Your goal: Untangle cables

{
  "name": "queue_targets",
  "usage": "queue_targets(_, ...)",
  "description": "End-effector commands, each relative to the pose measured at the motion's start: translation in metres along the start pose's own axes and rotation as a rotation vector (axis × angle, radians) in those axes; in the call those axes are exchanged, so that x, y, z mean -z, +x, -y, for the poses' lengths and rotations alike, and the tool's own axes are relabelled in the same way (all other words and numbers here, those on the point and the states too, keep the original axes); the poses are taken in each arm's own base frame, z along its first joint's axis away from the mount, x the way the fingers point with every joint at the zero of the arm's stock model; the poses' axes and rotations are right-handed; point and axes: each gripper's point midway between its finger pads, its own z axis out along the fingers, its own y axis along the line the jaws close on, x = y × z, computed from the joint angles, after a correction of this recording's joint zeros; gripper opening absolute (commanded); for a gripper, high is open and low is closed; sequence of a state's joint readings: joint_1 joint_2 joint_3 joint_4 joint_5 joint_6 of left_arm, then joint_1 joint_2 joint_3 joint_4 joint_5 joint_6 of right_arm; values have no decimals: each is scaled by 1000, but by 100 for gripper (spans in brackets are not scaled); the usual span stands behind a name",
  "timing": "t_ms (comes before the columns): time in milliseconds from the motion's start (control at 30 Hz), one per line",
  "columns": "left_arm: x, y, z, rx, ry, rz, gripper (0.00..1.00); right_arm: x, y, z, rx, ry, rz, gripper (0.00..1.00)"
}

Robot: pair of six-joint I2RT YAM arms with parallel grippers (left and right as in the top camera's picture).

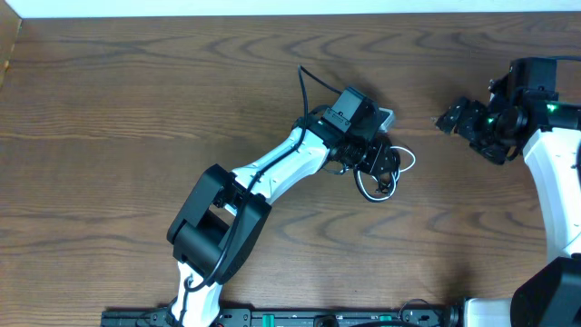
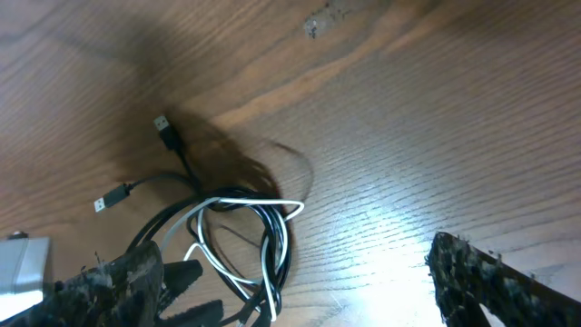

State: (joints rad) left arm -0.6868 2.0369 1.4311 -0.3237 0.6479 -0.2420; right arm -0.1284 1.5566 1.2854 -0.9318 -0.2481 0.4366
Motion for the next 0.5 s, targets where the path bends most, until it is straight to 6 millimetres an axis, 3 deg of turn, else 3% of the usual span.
queue_targets(0,7,-8,-11,9,-17,31,7,0,7,-1,41,-5,-12,91)
queue_targets(100,39,-27,-10,59,33,92,7,1,17,-27,113,-146,-60,93)
queue_targets(200,93,-48,1,55,152,170,7,6,24,-56,217,-300,-82,90)
queue_targets(300,131,-56,13,42,260,211,7,7,31,-76,292,-363,-86,86)
queue_targets(467,167,-56,22,104,417,208,7,6,47,-112,465,-431,-71,78)
